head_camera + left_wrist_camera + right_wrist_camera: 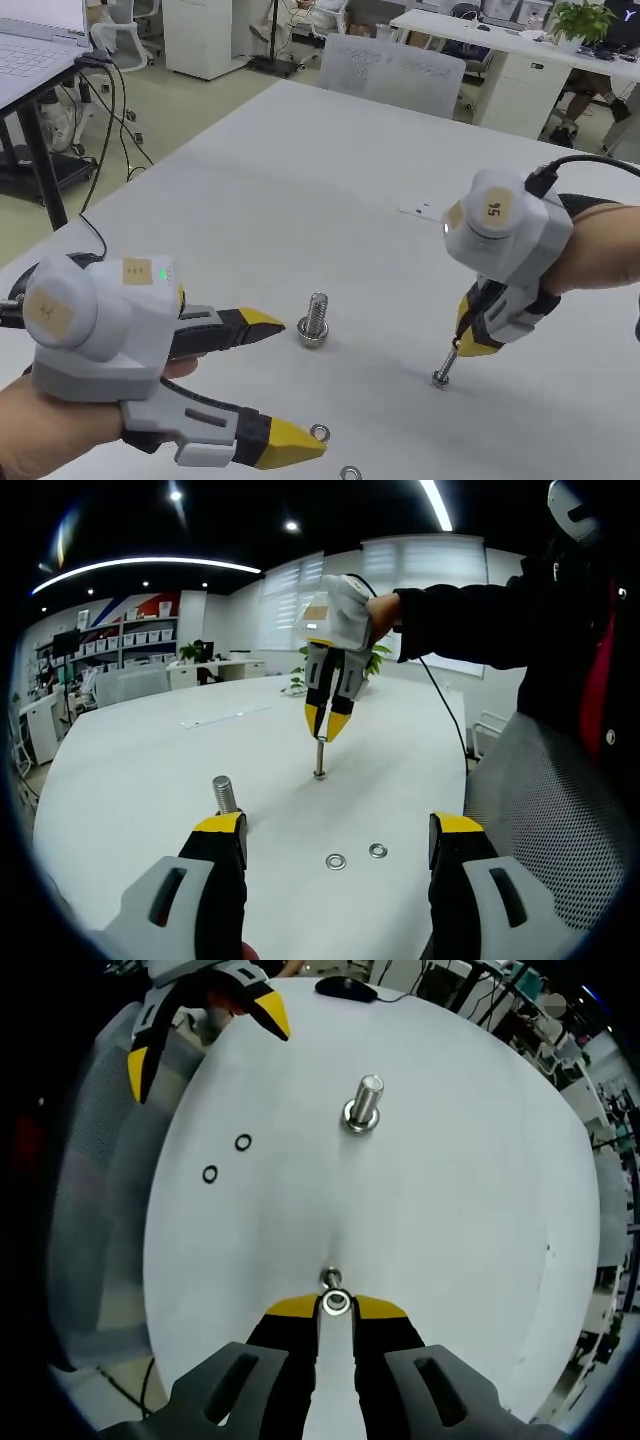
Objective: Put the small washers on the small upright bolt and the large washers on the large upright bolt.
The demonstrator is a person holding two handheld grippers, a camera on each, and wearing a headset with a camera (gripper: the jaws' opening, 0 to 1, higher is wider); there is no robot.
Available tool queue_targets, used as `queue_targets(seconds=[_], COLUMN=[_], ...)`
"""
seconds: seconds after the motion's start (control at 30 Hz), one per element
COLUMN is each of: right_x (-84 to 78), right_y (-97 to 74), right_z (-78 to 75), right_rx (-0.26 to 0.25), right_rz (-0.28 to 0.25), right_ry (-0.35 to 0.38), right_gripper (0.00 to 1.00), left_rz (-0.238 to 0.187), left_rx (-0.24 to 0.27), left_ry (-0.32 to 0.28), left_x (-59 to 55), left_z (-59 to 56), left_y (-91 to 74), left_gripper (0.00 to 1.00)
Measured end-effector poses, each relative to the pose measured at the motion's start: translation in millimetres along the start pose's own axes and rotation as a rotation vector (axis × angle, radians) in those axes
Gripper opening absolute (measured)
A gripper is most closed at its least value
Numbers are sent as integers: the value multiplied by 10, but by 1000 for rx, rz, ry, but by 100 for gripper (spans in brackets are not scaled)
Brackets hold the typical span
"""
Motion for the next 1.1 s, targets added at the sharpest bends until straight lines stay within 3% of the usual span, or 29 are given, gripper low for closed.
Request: queue_targets(seconds=[1.1], right_x=[-37], right_y=[241], right_z=[-45], right_rx=[32], right_rz=[-3], right_ry=[19], right_gripper=[13], left_rz=[8], left_rx=[3], left_ry=[-8], left_x=[-33], left_z=[3], left_y=[-4], left_gripper=[74])
Point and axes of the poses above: the centre of the closed fingertips' face, and the gripper's own axes: y roughly forward along the fingers, z roughly to its left, x roughly out of its top, the point moved 1 cm from there along -y, roughly backward along the fingers, and after that the axes turned 1 degree about x, right-handed, at the moved point
